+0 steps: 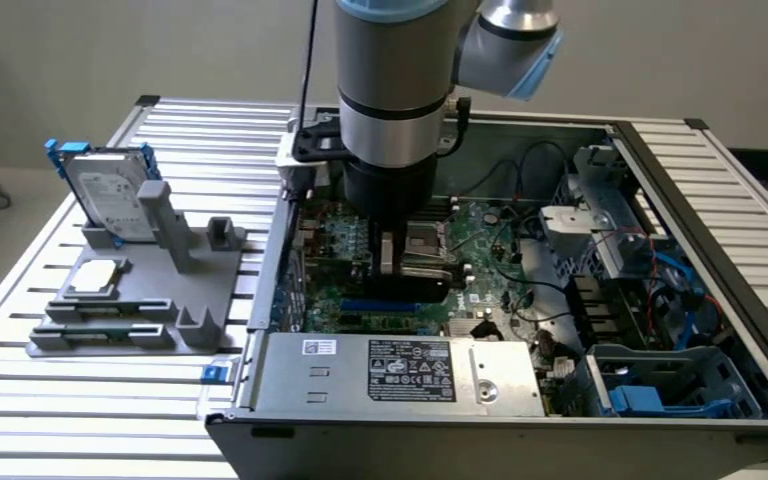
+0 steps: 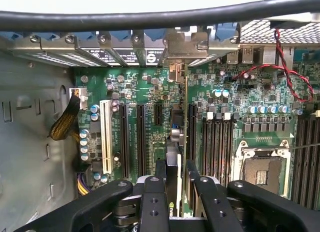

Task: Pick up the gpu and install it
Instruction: 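Insert the gpu into the slot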

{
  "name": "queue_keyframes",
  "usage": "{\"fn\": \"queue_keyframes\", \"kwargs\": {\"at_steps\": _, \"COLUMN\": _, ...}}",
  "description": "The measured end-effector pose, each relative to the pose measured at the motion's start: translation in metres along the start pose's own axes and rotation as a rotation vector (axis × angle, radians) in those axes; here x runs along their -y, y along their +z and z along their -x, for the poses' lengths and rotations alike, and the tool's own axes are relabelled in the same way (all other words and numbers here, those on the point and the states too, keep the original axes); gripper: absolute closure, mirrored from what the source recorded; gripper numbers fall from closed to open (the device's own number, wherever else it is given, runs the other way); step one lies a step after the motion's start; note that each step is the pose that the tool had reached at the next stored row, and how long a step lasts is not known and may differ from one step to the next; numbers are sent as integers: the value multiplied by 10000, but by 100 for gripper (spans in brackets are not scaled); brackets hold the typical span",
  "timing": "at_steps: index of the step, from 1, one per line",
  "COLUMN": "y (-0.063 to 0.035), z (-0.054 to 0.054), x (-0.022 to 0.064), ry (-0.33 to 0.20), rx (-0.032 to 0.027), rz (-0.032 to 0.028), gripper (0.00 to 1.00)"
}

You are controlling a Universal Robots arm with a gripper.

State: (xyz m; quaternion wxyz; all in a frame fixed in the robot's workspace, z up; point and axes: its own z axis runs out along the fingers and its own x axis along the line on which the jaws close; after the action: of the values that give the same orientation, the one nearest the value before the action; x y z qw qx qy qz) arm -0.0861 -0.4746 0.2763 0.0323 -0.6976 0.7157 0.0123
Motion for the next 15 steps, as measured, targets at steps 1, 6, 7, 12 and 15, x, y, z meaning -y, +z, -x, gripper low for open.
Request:
{"fn": "queue_keyframes", "kwargs": {"at_steps": 1, "y": 3, "z": 0, "x": 0, "ry": 71, "rx": -3, "rz": -4, "gripper": 74}}
{"fn": "queue_keyframes", "kwargs": {"at_steps": 6, "y": 9, "z": 0, "x": -1, "ry": 107, "rx": -4, "rz": -2, "gripper": 74}}
{"fn": "queue_keyframes", "kwargs": {"at_steps": 7, "y": 11, "z": 0, "x": -1, "ry": 107, "rx": -2, "rz": 2, "gripper": 74}}
{"fn": "queue_keyframes", "kwargs": {"at_steps": 12, "y": 19, "z": -1, "x": -1, "ry": -79, "rx": -2, "rz": 53, "gripper": 74}}
{"fn": "queue_keyframes", "kwargs": {"at_steps": 15, "y": 23, "z": -1, "x": -1, "ry": -166, "rx": 2, "rz": 65, "gripper": 74}}
